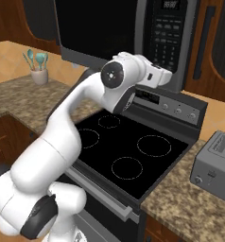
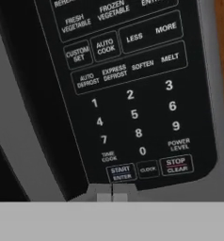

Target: Pick the carrot from the sink and place it in the bowl. Then pick the bowl and place it in the microwave. Then close the microwave door and press the start button.

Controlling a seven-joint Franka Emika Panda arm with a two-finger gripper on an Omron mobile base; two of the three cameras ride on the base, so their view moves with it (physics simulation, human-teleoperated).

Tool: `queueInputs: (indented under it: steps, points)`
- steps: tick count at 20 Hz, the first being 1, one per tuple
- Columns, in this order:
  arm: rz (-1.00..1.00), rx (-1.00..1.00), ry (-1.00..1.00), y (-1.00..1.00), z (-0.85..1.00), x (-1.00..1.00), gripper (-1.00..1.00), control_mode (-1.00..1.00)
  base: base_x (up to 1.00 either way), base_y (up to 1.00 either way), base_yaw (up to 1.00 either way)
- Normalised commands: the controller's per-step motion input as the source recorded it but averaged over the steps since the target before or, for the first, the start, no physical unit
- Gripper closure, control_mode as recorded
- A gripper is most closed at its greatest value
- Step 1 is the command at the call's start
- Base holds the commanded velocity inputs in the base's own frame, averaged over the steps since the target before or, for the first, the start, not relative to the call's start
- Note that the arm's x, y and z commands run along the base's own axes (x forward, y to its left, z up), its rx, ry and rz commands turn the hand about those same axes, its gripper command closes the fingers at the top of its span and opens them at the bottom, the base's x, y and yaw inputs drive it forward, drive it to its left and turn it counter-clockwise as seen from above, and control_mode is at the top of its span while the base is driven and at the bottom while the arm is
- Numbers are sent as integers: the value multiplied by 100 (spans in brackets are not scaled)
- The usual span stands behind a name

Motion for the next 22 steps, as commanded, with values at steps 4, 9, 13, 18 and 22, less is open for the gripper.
queueInputs:
  steps: [4, 9, 13, 18, 22]
  points:
    - [5, 9, 0, -19, -4, 13, 100, -100, 0, 0, 0]
    - [5, 4, -1, -11, -20, 5, 100, -100, 0, 0, 0]
    - [1, 0, 0, 0, -13, 30, 100, -100, 0, 0, 0]
    - [0, 0, 0, -4, -1, 38, 100, -100, 0, 0, 0]
    - [4, 7, 0, -37, 0, 58, 100, -100, 0, 0, 0]
